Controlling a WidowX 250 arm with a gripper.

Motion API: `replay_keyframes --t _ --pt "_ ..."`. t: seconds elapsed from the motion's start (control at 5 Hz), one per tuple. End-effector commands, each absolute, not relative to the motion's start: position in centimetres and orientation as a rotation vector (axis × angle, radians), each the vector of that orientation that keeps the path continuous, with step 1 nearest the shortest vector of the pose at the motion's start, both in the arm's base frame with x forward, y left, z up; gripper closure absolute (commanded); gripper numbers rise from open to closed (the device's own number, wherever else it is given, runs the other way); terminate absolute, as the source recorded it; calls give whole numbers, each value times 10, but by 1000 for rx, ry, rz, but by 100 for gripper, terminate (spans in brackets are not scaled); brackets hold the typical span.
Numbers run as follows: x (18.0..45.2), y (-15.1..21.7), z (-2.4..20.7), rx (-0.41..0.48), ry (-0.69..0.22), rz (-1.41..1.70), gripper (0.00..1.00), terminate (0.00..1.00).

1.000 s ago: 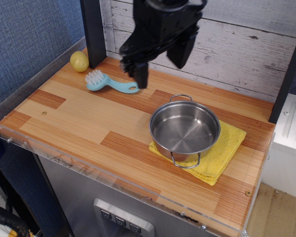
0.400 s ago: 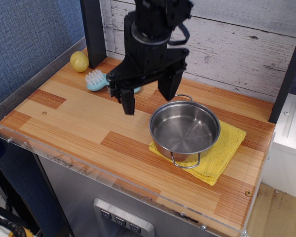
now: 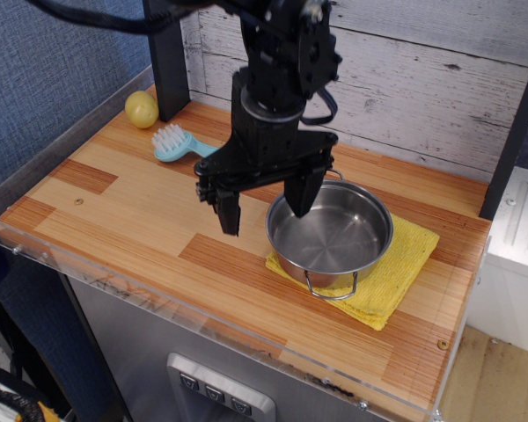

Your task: Put the cooking pot behind the filter

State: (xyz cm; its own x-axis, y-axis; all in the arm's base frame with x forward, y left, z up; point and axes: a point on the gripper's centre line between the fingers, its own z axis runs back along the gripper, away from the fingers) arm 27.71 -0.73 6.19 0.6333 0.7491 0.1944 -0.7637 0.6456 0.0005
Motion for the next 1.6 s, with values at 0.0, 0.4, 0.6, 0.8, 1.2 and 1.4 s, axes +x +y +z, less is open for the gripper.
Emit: replay_keyframes --t 0.0,0.4,0.6,0.8,1.2,1.4 --pt "285 -7 46 69 -176 858 0 0" --pt "286 -7 35 94 -178 826 100 0" --pt "286 -6 38 129 -193 814 100 0" --pt "285 -5 41 123 -197 826 100 0" --pt "283 -7 42 114 -196 823 100 0" --pt "285 -14 45 93 -212 800 100 0"
